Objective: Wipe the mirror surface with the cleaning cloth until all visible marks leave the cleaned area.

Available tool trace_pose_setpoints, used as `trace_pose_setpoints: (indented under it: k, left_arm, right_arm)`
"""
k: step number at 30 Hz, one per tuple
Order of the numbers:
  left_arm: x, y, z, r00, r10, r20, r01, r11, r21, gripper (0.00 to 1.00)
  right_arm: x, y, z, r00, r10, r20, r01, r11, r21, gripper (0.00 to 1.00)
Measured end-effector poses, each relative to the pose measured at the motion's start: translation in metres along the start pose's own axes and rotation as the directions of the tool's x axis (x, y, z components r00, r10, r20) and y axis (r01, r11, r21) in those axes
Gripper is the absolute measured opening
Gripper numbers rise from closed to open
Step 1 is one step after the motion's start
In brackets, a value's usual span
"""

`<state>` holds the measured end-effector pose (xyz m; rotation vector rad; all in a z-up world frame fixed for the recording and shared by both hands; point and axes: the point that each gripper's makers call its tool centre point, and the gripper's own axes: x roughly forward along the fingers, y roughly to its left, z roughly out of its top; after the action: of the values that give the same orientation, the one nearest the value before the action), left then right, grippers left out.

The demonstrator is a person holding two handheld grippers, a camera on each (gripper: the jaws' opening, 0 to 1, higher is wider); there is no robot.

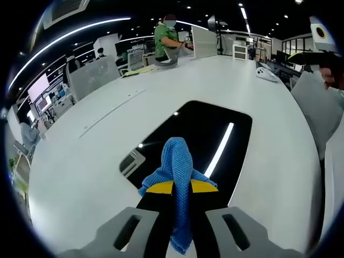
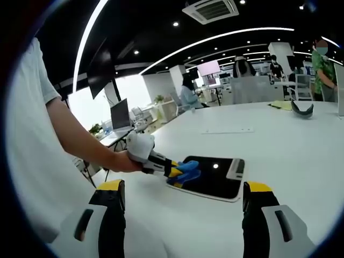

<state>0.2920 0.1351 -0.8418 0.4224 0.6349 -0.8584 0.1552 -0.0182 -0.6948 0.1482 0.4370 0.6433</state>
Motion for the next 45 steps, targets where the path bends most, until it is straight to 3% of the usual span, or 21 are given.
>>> trace_pose_setpoints:
  k: [41, 45]
  left_arm:
    - [-0.014, 0.009, -0.014, 1.000, 0.016, -0.008, -0.017, 1.000, -0.019, 0.08]
    - [-0.016, 0.010, -0.015, 1.000, -0.014, -0.012, 0.014, 1.000, 0.006, 0.07]
  right_arm:
    - [0.004, 0.006, -0.004, 1.000, 0.013, -0.017, -0.013, 1.000, -0.009, 0.89]
    - [0.005, 0.009, -0.004, 1.000, 0.015, -0.019, -0.015, 1.000, -0.006, 0.89]
